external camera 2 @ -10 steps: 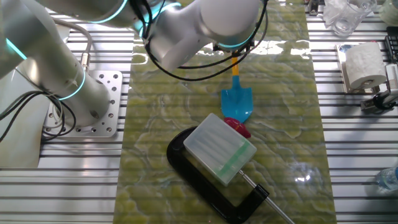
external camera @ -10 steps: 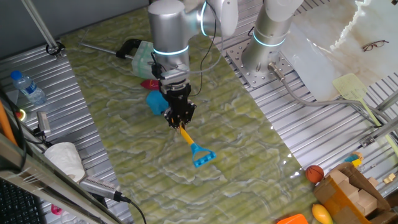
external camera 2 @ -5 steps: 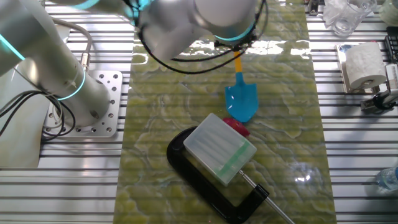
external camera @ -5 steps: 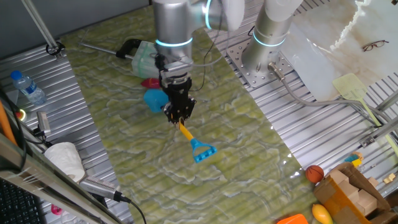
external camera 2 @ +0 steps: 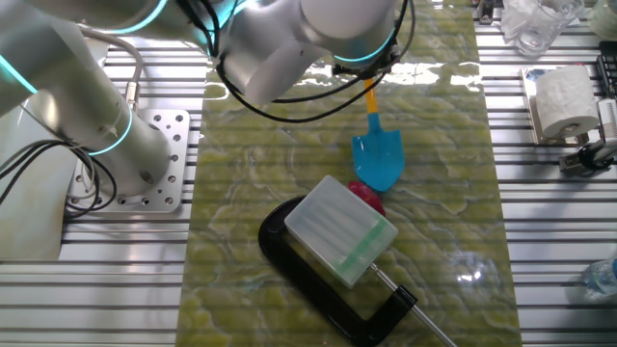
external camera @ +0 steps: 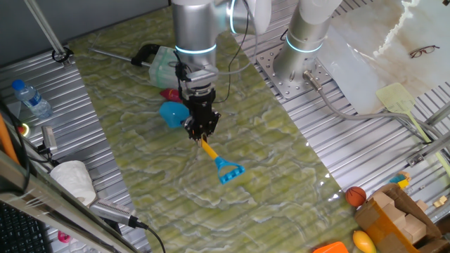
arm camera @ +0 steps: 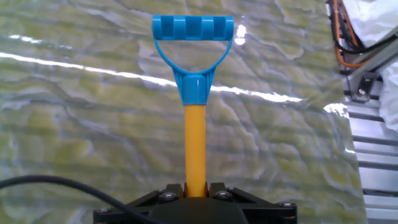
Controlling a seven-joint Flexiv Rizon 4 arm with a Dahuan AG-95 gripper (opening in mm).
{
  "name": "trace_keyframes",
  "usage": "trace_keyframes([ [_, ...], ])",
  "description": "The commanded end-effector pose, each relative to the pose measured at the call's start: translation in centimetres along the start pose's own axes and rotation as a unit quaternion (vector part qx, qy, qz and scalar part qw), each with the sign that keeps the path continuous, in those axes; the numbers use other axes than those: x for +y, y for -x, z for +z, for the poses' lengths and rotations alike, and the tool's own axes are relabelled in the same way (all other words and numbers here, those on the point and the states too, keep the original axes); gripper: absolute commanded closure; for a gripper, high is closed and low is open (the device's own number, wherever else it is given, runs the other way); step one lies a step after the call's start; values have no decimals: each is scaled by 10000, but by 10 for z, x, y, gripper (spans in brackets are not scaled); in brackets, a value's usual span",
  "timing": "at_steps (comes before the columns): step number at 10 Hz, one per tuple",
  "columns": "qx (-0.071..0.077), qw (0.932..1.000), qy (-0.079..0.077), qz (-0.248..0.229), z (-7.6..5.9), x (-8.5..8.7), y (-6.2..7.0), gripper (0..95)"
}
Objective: Use a shovel to scoop up an object
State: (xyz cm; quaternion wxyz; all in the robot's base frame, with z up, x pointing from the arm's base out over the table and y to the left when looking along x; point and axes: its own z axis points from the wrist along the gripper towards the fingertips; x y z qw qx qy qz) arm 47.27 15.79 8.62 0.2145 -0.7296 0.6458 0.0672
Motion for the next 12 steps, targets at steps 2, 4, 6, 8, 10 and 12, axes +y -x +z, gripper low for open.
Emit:
trace_keyframes([
  [2, 69, 10000, -15, -63, 4, 1, -3, 950],
  [4, 61, 9999, -5, -141, 4, 3, -4, 950],
  [6, 76, 9998, -14, -187, 4, 7, -6, 950],
  [8, -9, 9999, -31, -161, 4, 12, -9, 950],
  [10, 22, 9999, -31, -129, 4, 17, -11, 950],
  [12, 16, 9999, -22, -139, 3, 23, -14, 950],
])
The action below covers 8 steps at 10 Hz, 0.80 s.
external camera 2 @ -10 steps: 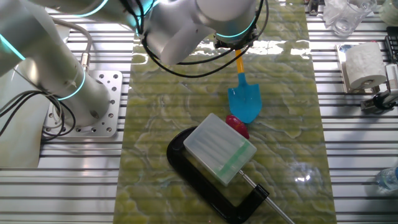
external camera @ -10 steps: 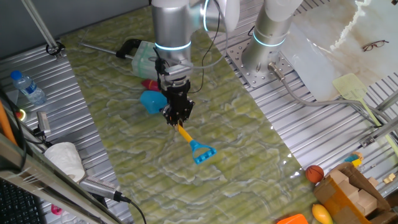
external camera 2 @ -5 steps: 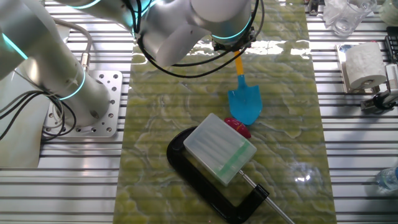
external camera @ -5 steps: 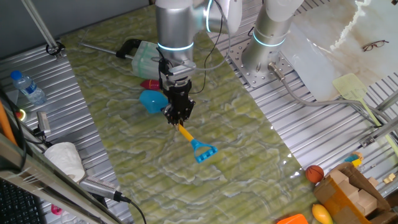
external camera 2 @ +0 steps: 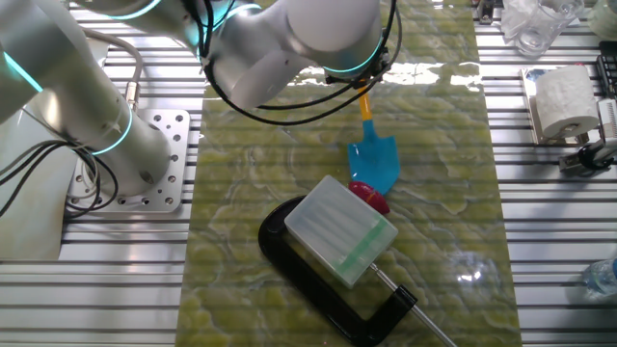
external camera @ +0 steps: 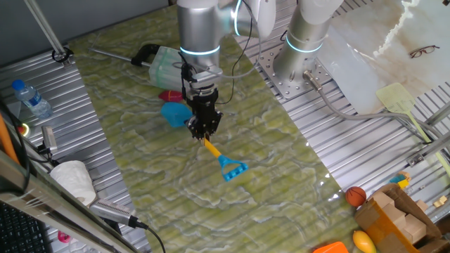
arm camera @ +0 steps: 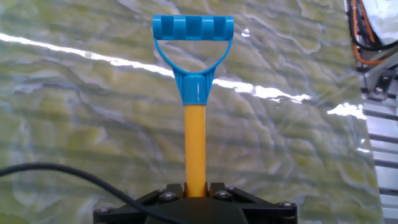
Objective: Use a shovel to scoop up an object
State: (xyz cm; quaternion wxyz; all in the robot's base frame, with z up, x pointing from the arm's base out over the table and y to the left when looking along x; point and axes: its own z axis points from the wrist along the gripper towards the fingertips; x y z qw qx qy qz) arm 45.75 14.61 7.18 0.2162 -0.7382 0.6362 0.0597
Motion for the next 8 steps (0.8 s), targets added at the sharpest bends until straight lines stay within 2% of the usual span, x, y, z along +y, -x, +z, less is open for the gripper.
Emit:
trace_keyframes([
  [1, 10, 10000, 17, -34, -2, 6, 0, 950],
  [5, -9, 9998, 9, -180, -2, 16, -4, 950],
  [7, 71, 9996, 20, -256, -2, 21, -6, 950],
  [8, 184, 9993, 50, -333, -2, 22, -6, 950],
])
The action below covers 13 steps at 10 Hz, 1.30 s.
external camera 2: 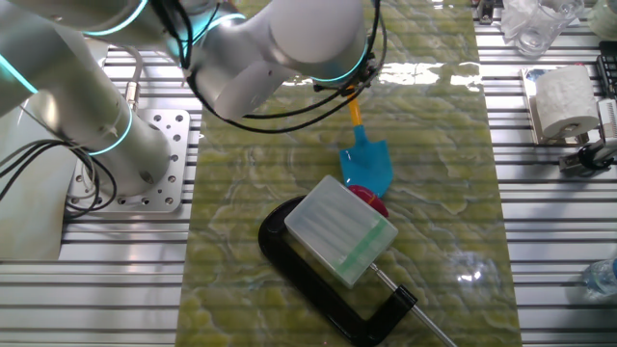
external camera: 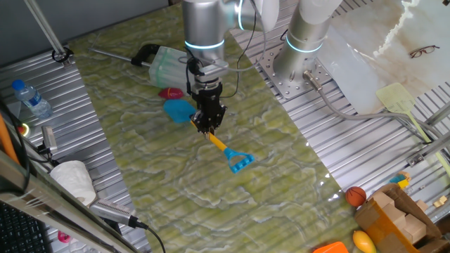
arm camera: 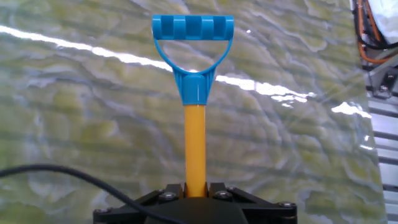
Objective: Use a shovel to scoop up an object
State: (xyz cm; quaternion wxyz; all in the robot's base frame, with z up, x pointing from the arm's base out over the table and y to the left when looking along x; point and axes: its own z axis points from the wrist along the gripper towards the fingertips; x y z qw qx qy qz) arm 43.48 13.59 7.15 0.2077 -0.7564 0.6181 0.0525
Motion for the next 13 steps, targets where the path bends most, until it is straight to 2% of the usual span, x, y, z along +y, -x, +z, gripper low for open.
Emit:
trace_keyframes([
  [1, 133, 9998, -9, -129, 6, 0, -1, 950],
  [4, 290, 9995, 27, -147, 6, 4, -2, 950],
  [10, 485, 9984, 90, -266, 7, 7, -4, 950],
  [13, 436, 9988, 161, -179, 7, 7, -4, 950],
])
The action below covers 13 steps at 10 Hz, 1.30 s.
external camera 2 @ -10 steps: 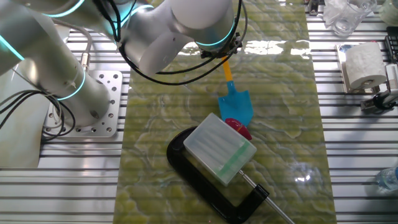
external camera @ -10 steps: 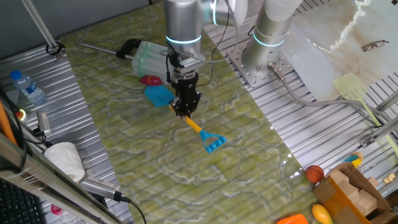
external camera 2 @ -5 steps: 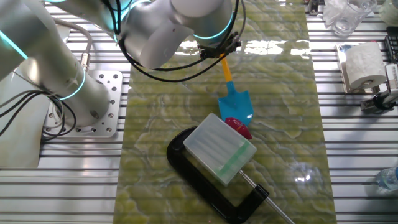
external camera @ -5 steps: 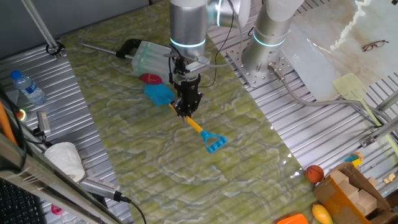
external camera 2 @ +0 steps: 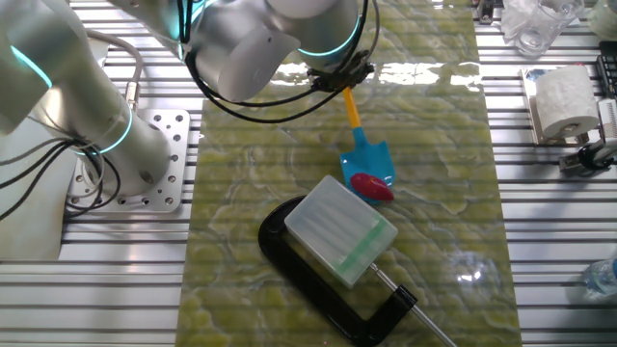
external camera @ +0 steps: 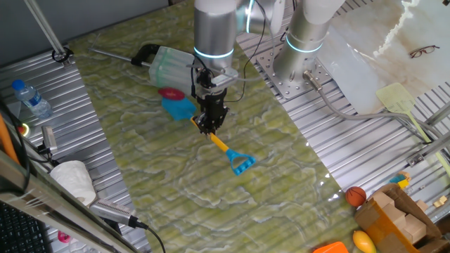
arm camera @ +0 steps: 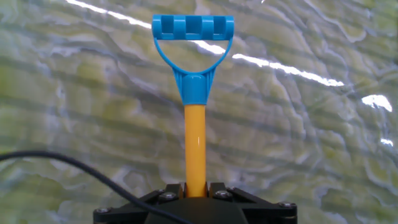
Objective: Use a shovel to scoop up an object
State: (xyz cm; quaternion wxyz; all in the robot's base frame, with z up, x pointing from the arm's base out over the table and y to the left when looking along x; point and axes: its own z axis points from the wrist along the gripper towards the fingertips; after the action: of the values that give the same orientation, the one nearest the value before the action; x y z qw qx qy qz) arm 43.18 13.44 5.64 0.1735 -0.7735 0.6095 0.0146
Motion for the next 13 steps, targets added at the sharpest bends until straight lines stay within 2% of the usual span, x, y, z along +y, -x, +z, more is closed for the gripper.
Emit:
trace_keyframes([
  [1, -76, 9997, 203, 113, -6, 0, 2, 950],
  [4, -138, 9988, 405, 230, -7, -6, 3, 950],
  [5, -114, 9981, 543, 275, -7, -13, 5, 950],
  [6, -81, 9978, 588, 284, -8, -15, 5, 950],
  [7, -124, 9976, 600, 324, -8, -18, 6, 950],
  [9, -117, 9967, 703, 396, -9, -25, 8, 950],
  [10, -107, 9956, 802, 466, -9, -32, 10, 950],
  [13, -137, 9939, 908, 615, -8, -40, 13, 950],
])
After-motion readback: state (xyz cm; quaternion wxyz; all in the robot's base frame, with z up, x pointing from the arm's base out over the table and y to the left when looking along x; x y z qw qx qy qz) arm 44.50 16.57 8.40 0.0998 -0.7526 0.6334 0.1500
